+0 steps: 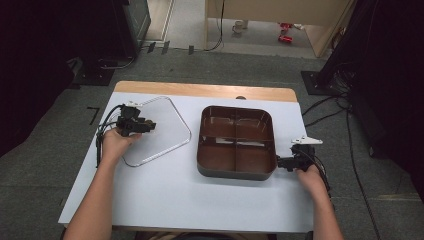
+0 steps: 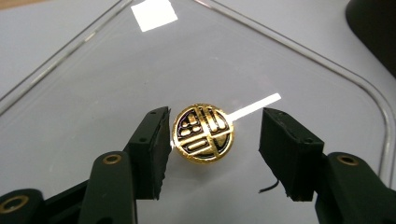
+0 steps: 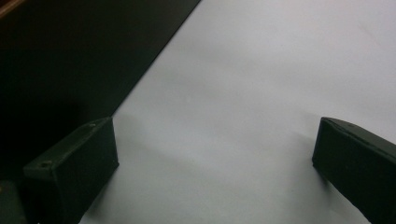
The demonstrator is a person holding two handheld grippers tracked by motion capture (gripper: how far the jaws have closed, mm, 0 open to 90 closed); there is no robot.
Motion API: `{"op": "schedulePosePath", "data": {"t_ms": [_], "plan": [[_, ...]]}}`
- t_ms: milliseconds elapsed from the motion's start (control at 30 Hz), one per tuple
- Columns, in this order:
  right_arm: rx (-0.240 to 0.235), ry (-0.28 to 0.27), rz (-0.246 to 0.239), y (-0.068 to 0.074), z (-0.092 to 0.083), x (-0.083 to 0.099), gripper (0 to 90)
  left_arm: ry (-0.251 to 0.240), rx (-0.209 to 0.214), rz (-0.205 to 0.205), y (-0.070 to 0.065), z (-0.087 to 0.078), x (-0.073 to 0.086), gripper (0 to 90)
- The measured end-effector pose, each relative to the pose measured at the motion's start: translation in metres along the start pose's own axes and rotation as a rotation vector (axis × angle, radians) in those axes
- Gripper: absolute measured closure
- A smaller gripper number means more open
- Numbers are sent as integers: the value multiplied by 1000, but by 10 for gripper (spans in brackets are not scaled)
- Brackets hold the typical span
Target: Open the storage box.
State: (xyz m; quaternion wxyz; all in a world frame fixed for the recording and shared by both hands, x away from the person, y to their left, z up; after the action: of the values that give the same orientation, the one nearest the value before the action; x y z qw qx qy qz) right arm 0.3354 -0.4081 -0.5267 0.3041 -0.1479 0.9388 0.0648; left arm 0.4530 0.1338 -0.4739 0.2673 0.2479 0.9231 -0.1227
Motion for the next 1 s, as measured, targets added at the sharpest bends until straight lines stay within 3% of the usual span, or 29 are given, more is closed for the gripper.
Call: {"op": "schedulePosePath", "data": {"t_ms": [267, 533, 733, 1000], "plan": [[0, -1, -1, 0, 0, 0, 0, -45, 42, 12, -14, -24, -5, 391], [0, -1, -1, 0, 0, 0, 0, -53, 72, 66, -37, -35, -6, 370], [0, -1, -2, 0, 0, 0, 0, -98, 99, 104, -58, -39, -6, 346], [0, -1, -1, 0, 0, 0, 0, -87, 146, 150, -81, -33, 2, 294]]}}
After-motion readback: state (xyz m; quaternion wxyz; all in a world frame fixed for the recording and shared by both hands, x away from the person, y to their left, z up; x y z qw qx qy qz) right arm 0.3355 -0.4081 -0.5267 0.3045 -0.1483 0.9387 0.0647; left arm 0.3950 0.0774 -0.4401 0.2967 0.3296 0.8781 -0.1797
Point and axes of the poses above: each handheld gripper's, and its own axes: z roughly forward along the jaws, x roughly out of its underside, y roughly to its left, the point moved 3 cm from there along z, roughly forward along the jaws, and after that the axes turned 8 degrees about y, right-handed, at the moved point
